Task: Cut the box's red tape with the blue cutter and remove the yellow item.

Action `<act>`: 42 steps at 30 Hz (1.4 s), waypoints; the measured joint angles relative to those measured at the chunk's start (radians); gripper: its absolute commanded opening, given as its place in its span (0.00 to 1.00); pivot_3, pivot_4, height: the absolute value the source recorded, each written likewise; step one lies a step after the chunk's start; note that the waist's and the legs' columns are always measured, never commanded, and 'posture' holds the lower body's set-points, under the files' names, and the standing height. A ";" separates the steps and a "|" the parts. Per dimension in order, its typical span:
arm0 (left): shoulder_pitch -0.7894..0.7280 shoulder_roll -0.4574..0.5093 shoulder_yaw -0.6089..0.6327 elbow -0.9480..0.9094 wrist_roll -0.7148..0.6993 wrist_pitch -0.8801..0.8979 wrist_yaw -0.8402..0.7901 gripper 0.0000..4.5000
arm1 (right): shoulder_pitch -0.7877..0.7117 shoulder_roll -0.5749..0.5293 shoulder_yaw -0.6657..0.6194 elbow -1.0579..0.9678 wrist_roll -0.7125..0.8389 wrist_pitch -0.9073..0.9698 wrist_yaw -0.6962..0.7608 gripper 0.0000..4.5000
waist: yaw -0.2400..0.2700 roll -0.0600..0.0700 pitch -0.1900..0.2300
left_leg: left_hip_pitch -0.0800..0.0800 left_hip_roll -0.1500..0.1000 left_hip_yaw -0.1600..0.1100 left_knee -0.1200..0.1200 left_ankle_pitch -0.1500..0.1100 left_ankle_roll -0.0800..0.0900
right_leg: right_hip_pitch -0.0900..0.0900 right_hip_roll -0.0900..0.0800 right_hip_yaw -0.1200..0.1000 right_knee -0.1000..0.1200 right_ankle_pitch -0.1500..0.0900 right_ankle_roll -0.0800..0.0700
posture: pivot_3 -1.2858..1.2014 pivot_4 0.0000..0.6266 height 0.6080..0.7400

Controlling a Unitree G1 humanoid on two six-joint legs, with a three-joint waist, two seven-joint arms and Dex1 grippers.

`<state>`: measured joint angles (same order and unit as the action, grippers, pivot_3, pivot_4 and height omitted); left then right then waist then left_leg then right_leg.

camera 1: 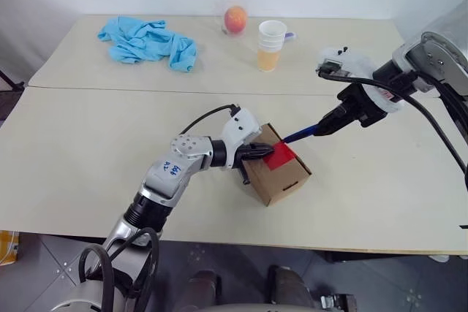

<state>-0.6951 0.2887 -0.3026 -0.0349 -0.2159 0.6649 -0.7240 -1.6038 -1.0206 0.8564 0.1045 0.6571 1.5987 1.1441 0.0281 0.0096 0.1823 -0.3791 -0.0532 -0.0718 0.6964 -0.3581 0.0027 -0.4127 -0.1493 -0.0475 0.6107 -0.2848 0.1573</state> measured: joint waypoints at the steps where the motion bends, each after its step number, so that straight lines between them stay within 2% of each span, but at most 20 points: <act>1: 0.000 0.000 0.000 0.000 0.000 0.000 0.000 0.00 | 0.002 -0.003 0.000 -0.002 0.000 0.000 0.002 0.04 | 0.000 0.000 0.000 | 0.000 0.000 0.000 0.000 0.000 0.000 | 0.000 0.000 0.000 0.000 0.000 0.000 | 0.52 0.24 1.00; 12: 0.002 0.000 0.000 -0.005 0.000 0.007 0.001 0.00 | 0.038 -0.074 0.040 -0.080 0.005 0.000 0.045 0.04 | 0.000 0.000 0.000 | 0.000 0.000 0.000 0.000 0.000 0.000 | 0.000 0.000 0.000 0.000 0.000 0.000 | 0.52 0.24 1.00; 21: 0.002 0.000 -0.001 -0.008 -0.001 0.011 0.000 0.00 | 0.048 -0.141 0.045 -0.126 0.075 0.000 0.046 0.04 | 0.001 0.000 0.000 | 0.000 0.000 0.000 0.000 0.000 0.000 | 0.000 0.000 0.000 -0.001 0.000 0.000 | 0.52 0.24 1.00; 33: 0.001 0.000 -0.001 -0.008 -0.001 0.011 -0.004 0.00 | 0.050 -0.197 0.051 -0.159 0.164 0.001 0.014 0.04 | 0.001 0.000 0.000 | 0.000 0.000 0.000 0.000 0.000 0.000 | 0.000 0.000 0.000 -0.001 0.000 0.000 | 0.52 0.24 1.00; 42: 0.001 0.000 -0.001 -0.007 -0.001 0.011 -0.005 0.00 | 0.123 -0.249 0.042 -0.216 0.212 0.001 -0.025 0.04 | 0.001 -0.001 0.000 | 0.000 0.000 0.000 0.000 0.000 0.000 | 0.001 0.000 0.000 -0.001 0.000 0.000 | 0.52 0.24 1.00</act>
<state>-0.6937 0.2888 -0.3033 -0.0422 -0.2167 0.6761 -0.7287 -1.4811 -1.2692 0.8983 -0.1120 0.8687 1.5996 1.1191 0.0296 0.0091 0.1820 -0.3790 -0.0530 -0.0715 0.6964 -0.3584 0.0032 -0.4121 -0.1493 -0.0476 0.6095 -0.2848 0.1573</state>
